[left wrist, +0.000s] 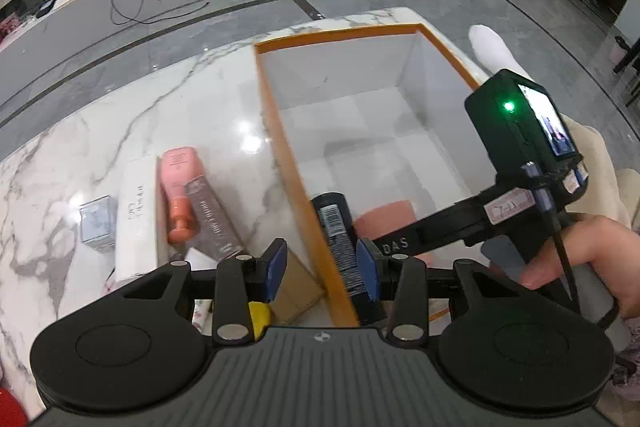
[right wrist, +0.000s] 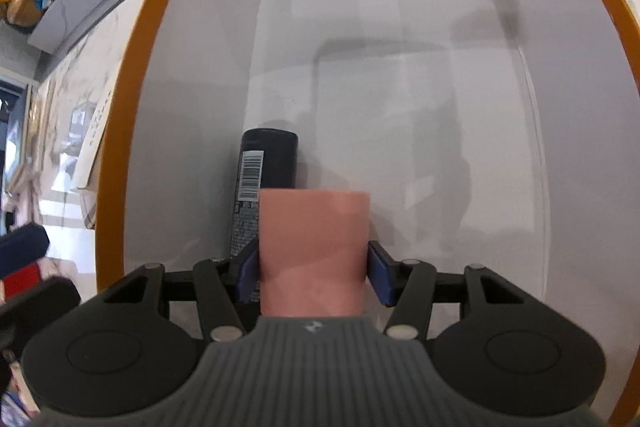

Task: Organize rigid objects
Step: 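Carry the black can and pink cup into the orange box and release both, then grasp the yellow tape measure with the left tool while the right tool grasps the cardboard box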

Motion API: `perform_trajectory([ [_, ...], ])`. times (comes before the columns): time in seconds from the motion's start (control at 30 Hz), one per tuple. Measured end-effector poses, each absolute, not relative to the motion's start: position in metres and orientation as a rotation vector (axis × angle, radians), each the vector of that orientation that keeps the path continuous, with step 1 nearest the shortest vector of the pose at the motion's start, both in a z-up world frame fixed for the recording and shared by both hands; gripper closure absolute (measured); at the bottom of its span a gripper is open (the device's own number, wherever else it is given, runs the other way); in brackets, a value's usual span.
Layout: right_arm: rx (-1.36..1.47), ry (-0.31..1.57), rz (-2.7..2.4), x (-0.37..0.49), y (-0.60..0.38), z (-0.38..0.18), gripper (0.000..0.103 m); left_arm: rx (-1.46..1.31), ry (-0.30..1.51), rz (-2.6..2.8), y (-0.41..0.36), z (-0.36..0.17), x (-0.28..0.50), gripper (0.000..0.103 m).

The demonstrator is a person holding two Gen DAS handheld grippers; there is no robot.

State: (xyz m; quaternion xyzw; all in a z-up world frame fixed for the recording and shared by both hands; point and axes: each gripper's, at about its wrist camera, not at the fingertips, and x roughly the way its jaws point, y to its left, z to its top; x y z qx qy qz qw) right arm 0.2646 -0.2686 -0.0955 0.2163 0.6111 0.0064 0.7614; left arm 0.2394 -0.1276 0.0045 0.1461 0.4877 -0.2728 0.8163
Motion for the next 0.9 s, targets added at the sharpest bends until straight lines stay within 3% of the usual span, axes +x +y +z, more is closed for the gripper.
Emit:
perform_trajectory([
  [0.33, 0.371, 1.299, -0.035, 0.262, -0.264, -0.076, 0.044, 0.281, 1.039, -0.541, -0.093, 0.008, 0.238, 0.055],
  [0.9, 0.118, 1.014, 0.232, 0.240, -0.189, 0.023, 0.048, 0.267, 0.976, -0.529, -0.034, 0.019, 0.236, 0.055],
])
